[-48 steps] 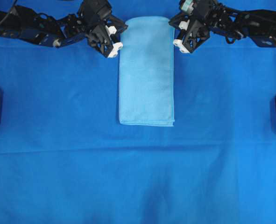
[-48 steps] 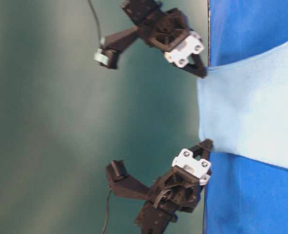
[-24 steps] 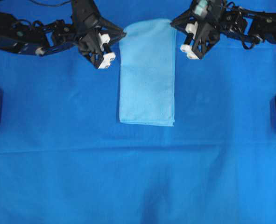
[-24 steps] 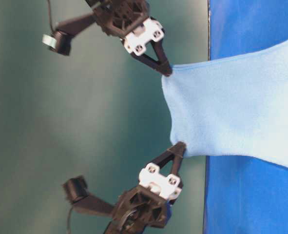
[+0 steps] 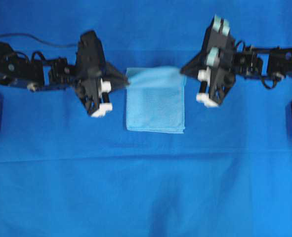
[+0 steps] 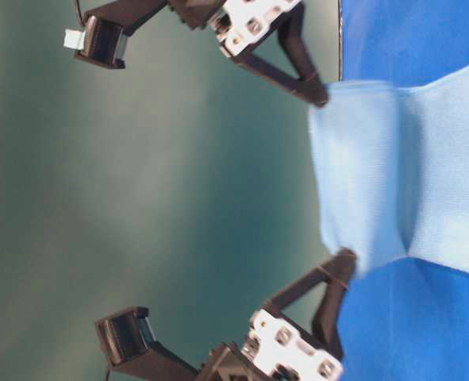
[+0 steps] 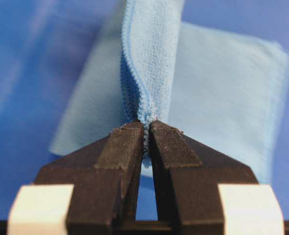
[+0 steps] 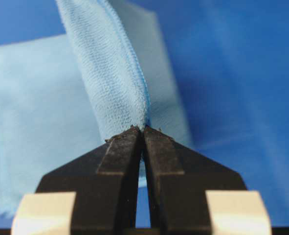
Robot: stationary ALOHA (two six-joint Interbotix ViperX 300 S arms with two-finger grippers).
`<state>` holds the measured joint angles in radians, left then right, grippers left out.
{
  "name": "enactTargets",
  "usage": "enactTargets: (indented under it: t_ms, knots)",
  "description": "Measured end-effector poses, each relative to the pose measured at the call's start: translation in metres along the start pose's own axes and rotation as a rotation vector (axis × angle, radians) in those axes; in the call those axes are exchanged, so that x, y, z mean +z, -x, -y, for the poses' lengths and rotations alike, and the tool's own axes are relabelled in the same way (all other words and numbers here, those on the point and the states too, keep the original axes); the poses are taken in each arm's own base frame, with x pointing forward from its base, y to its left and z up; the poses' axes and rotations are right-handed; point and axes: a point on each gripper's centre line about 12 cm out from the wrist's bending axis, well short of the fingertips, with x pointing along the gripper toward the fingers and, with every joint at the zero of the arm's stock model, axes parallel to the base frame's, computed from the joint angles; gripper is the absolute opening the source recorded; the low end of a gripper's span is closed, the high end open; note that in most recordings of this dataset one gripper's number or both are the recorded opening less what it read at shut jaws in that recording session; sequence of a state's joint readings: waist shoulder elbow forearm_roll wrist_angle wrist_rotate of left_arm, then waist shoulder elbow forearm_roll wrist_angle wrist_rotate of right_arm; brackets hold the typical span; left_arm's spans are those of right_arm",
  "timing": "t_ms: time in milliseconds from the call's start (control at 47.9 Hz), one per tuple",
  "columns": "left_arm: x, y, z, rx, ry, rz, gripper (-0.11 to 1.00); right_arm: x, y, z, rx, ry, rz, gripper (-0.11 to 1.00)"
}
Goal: Fold a vertical towel.
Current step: 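Carry the far edge toward the near edge with both grippers, folding in half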
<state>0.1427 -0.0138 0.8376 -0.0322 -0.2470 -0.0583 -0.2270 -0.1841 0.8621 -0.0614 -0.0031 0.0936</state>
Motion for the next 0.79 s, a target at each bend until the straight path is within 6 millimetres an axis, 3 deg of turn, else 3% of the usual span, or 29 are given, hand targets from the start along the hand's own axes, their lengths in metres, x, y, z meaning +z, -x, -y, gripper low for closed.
enactTargets:
  t_ms: [313,501,793]
  knots:
    - [-0.033,-0.019,0.023,-0.049,-0.007,-0.087,0.03,-0.028,-0.022,-0.027,0.060,-0.012,-0.079,0.02]
    - [-0.044,-0.030,0.031,-0.066,-0.018,-0.082,0.03,-0.038,-0.031,-0.030,0.065,-0.005,-0.115,0.02]
    - [-0.038,-0.037,0.037,-0.080,-0.024,-0.048,0.03,-0.039,-0.033,-0.031,0.068,-0.006,-0.108,0.02]
